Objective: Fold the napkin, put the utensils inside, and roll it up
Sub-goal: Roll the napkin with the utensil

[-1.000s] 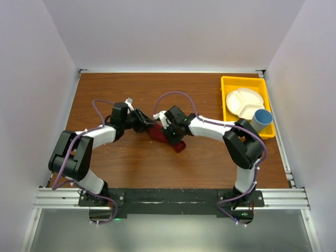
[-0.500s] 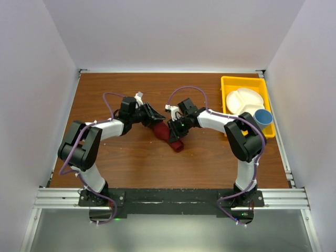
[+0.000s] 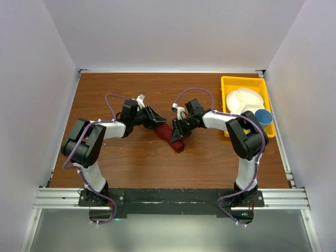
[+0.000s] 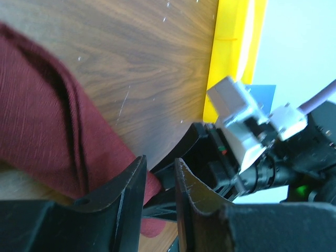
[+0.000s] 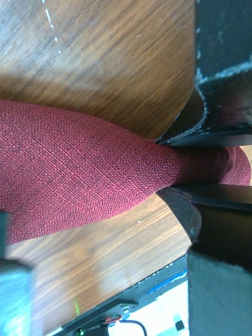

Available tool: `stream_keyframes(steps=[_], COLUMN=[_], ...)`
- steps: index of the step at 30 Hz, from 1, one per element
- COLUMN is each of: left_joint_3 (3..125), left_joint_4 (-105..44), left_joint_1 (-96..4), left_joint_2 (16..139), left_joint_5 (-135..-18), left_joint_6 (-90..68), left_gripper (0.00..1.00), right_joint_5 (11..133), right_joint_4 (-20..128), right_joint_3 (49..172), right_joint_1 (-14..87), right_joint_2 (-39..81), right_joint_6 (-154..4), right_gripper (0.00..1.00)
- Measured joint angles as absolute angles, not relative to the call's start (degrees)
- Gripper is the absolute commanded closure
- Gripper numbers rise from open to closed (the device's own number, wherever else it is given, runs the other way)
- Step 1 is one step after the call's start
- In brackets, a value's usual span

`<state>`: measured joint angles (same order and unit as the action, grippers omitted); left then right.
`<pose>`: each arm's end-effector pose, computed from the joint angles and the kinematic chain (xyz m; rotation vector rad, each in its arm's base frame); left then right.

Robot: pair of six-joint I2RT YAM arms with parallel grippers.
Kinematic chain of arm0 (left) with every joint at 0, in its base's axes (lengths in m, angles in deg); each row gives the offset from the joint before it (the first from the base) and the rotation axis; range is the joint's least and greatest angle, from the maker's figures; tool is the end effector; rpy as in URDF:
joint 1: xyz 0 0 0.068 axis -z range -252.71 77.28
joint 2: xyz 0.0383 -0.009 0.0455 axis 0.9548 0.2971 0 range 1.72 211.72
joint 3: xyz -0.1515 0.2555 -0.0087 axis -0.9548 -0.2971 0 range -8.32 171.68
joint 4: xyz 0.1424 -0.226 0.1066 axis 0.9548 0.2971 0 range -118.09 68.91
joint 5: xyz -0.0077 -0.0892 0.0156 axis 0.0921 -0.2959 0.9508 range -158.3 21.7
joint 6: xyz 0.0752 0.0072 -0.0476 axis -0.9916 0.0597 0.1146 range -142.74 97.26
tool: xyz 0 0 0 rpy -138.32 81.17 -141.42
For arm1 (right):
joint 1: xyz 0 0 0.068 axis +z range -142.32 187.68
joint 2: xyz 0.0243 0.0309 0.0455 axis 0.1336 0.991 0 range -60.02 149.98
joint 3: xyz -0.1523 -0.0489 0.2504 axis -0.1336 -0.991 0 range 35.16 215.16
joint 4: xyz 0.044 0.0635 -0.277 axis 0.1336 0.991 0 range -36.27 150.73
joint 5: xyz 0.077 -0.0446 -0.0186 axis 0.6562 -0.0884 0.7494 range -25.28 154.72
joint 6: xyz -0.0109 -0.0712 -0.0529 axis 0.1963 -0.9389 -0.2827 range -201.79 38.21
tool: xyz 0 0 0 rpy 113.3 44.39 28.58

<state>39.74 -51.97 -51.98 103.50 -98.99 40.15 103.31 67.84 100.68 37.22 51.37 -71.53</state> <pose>0.3712 -0.1839 0.1413 -0.4911 2.3007 -1.3724 0.3466 0.2535 0.1107 -0.6921 2.5830 1.1193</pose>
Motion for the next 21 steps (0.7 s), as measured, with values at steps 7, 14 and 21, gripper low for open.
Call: stream_keyframes(steps=[7,14,21], left_joint_3=[31.19,25.57,25.51], left_joint_4=[-57.61,-63.22,-66.11], left_joint_1=[-51.28,-51.22,-51.11], left_joint_2=[102.78,101.82,104.46], left_joint_5=[-98.93,-98.56,-98.56], left_joint_6=[41.2,42.36,42.8], left_gripper=[0.69,0.71,0.71], right_joint_5=[103.49,105.78,102.61], right_joint_4=[66.72,64.71,69.26], right_joint_3=[100.11,99.15,99.57], right_joint_1=[36.93,36.69,36.91], right_joint_2=[51.37,51.24,48.42], right_joint_6=[-69.08,-65.02,-65.72], right_gripper=[0.66,0.46,0.35])
